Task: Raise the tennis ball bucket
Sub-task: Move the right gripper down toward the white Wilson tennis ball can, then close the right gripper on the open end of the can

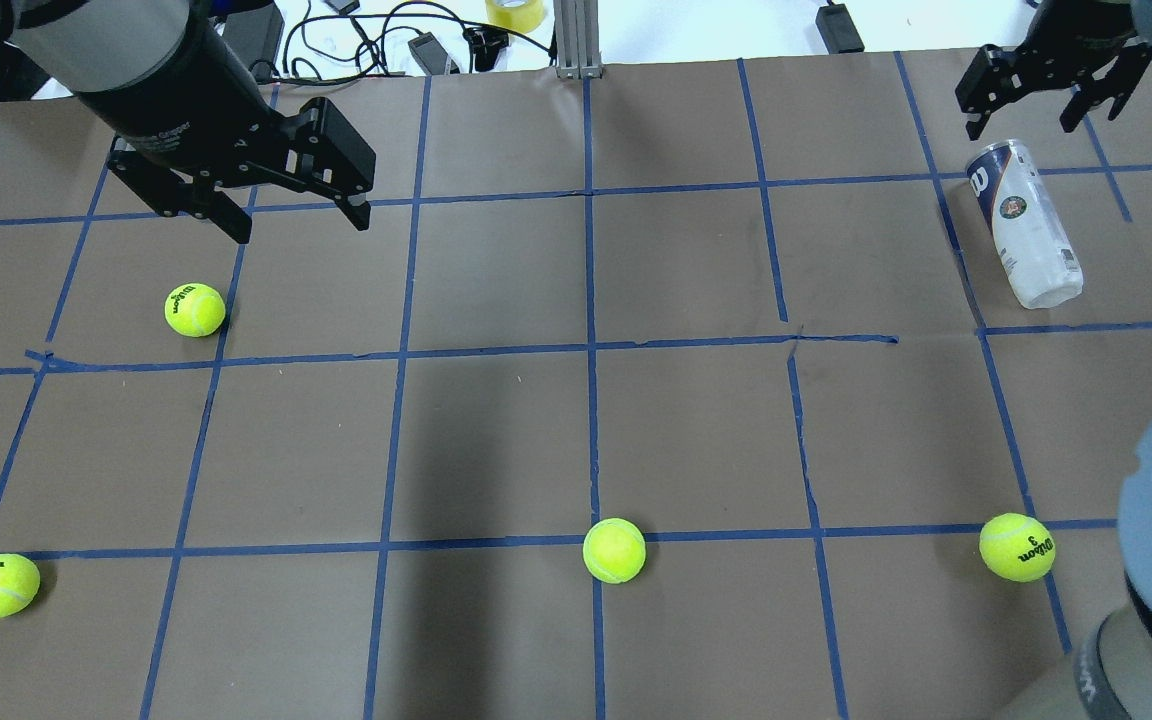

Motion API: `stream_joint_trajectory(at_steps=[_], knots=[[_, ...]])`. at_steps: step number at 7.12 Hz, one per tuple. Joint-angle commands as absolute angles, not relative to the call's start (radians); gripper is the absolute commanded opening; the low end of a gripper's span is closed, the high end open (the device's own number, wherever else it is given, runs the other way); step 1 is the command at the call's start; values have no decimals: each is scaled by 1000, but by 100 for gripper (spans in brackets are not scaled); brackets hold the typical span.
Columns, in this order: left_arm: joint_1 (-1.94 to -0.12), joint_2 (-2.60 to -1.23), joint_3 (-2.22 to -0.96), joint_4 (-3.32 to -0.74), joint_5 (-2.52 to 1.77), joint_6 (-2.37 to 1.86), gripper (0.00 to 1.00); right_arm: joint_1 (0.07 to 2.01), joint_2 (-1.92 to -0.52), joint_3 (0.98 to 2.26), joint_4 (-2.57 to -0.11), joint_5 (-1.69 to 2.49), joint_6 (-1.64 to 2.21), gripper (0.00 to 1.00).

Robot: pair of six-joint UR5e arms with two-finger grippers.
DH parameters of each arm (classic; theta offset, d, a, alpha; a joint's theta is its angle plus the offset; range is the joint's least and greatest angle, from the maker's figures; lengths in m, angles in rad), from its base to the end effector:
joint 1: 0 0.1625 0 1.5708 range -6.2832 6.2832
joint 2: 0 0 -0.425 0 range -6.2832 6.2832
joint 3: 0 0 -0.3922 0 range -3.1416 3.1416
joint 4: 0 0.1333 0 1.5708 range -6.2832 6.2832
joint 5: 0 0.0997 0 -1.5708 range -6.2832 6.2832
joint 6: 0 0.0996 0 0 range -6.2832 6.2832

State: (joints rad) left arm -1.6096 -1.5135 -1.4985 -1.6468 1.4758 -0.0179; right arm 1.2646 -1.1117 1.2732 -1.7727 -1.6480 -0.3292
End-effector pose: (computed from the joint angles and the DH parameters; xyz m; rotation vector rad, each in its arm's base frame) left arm -0.1609 -0.4635 0.5438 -0.0357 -3.0440 0.0774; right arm -0.0849 -0.6853 0.3852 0.0328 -3.0554 0.0218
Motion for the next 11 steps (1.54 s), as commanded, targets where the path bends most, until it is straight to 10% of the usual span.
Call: stream_joint_trajectory(at_steps=[1,11], knots=[[-1611,-1516,-1500,-1638,1561,29,100,1226,-927,1098,-1793,-1652,-445,100],[-1609,-1505,-1499,-1651,1563,15,100,1218,-739,1138,-2043,-1703,-534,100]])
